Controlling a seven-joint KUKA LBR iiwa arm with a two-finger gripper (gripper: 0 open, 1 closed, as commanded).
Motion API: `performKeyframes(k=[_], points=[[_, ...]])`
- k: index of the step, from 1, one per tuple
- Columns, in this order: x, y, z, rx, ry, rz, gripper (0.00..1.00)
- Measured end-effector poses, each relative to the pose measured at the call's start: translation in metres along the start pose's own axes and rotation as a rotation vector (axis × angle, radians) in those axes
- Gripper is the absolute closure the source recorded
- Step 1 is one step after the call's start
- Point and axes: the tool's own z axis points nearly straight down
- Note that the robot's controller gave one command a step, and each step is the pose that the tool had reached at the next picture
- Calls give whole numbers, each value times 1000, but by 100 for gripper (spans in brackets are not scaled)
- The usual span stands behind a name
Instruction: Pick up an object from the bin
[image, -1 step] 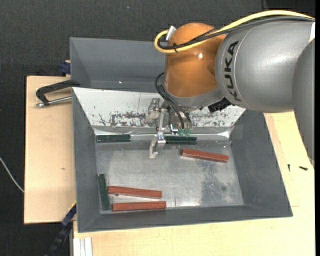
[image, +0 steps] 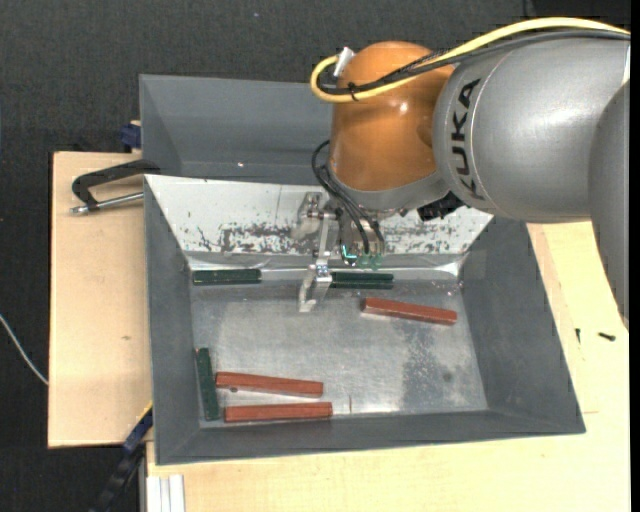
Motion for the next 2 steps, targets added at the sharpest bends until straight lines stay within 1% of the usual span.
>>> performKeyframes(k=[1, 2], points=[[2, -39, 43, -1, -5, -75, 0], [1, -62, 83, 2, 1, -38, 0]])
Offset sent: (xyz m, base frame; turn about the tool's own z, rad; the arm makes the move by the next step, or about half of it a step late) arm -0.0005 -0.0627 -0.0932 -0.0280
